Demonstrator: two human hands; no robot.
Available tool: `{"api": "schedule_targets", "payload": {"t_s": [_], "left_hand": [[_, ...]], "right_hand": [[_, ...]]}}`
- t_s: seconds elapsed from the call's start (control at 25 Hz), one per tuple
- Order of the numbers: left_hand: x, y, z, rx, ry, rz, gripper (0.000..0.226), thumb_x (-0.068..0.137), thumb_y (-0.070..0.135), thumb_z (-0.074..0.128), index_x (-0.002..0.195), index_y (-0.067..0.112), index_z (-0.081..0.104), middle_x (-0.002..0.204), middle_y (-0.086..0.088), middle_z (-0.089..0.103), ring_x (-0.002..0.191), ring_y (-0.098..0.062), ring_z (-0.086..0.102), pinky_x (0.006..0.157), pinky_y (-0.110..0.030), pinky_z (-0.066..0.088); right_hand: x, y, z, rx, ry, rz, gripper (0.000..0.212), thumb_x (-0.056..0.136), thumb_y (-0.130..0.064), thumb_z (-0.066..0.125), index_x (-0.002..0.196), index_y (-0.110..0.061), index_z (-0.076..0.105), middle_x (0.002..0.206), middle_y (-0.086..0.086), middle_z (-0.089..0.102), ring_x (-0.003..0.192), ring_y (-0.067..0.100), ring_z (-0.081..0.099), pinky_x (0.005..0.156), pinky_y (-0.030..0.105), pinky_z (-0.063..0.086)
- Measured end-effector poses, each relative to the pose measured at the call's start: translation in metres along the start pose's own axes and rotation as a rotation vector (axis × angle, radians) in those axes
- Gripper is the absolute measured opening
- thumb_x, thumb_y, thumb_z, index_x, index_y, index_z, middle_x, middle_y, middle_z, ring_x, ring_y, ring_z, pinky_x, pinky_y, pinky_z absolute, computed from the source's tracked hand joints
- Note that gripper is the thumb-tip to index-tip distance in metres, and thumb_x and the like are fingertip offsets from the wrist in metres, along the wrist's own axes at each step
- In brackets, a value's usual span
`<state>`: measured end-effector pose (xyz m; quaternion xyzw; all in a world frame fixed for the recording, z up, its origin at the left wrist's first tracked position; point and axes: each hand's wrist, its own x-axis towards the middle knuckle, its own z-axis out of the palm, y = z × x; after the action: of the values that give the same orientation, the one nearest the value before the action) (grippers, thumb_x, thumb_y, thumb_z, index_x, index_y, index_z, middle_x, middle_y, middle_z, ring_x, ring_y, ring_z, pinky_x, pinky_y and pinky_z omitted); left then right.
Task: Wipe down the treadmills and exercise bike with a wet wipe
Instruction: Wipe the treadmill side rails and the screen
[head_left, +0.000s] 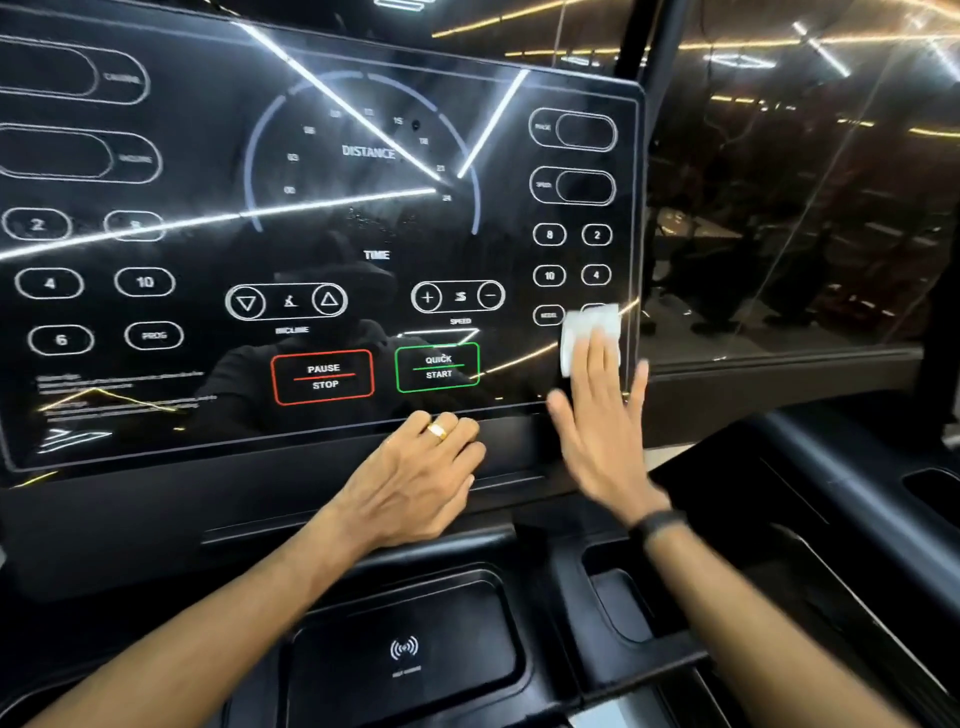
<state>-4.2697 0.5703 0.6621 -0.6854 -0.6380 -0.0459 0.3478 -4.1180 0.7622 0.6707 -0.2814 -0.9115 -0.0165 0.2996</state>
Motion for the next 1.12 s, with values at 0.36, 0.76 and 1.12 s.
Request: {"api": "schedule_targets", "payload": {"t_s": [0.36,0.76,1.12], "left_hand": [[-0.002,-0.001,0.000,0.019,-0.028,-0.006,0.029,0.095,0.033,0.046,0.102,0.011,0.064,0.110,-0.010,0.059,0.093,-0.028,0.055,0.078,-0.042,0.043],[0.065,0.046,0.018,-0.020,-0.015,0.041,0.029,0.096,0.037,0.045,0.095,0.013,0.060,0.106,-0.010,0.058,0.095,-0.029,0.053,0.081,-0.042,0.043],[0.071,0.049,0.021,0.024,-0.029,0.000,0.033,0.095,0.039,0.047,0.098,0.010,0.062,0.109,-0.011,0.059,0.093,-0.029,0.053,0.081,-0.042,0.043]], "right_hand": [[-0.045,0.006,0.012,-0.026,-0.062,-0.122,0.077,0.103,-0.063,0.008,0.161,-0.013,-0.002,0.169,0.004,-0.009,0.155,0.019,-0.010,0.123,0.057,-0.001],[0.081,0.048,-0.036,-0.040,0.045,-0.161,0.077,0.101,-0.060,0.014,0.161,-0.013,-0.002,0.169,0.006,-0.008,0.155,0.019,-0.011,0.120,0.047,-0.018],[0.037,0.068,-0.011,-0.040,0.037,-0.271,0.077,0.103,-0.061,0.008,0.161,-0.010,0.004,0.169,0.007,-0.001,0.156,0.021,-0.005,0.122,0.053,-0.011]]}}
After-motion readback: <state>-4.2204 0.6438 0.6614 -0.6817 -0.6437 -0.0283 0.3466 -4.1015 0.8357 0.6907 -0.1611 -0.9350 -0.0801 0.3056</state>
